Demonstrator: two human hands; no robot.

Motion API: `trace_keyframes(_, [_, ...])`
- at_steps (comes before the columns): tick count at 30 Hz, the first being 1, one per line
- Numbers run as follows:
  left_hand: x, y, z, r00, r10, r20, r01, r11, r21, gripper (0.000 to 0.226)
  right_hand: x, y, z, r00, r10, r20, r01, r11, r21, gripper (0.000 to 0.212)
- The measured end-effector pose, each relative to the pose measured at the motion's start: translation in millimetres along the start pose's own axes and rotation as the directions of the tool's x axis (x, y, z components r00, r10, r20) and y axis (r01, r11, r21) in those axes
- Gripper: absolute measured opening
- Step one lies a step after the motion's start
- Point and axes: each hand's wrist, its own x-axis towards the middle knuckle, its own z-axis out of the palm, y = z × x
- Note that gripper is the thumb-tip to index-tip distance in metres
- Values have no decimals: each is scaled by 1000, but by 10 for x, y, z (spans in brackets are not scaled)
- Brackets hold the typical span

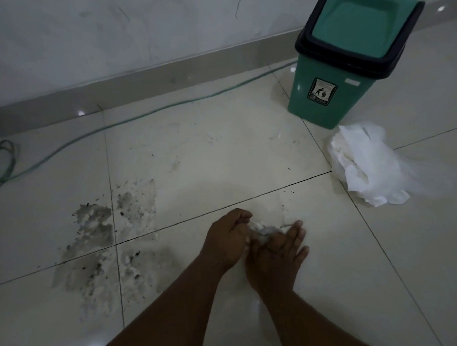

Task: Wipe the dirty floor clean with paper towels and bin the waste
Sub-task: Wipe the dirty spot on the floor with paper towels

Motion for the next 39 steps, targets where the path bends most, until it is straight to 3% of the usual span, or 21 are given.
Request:
trace_keyframes(7, [145,80,-280,992,85,-92,-65,978,197,43,451,2,-11,979,-157,-129,157,988,-9,71])
trace_keyframes(18, [235,-329,-768,982,85,-168,-22,937,348,35,877,-344,48,916,-402,-7,393,898,-199,66])
trace_keyframes(24, [151,-440,-760,978,102,-180,-17,907,421,36,646,-230,78,834,-545,91,550,807,-214,62])
trace_keyframes(34, [-62,-495,-626,975,135,-175,-43,892,450,37,-47,-124,279,818,-549,172,574,799,-179,70])
trace_keyframes(39, [-253,-544,-635,983,91,-158,-7,884,467,36,-391,-84,323,784,-548,292,599,792,-119,83])
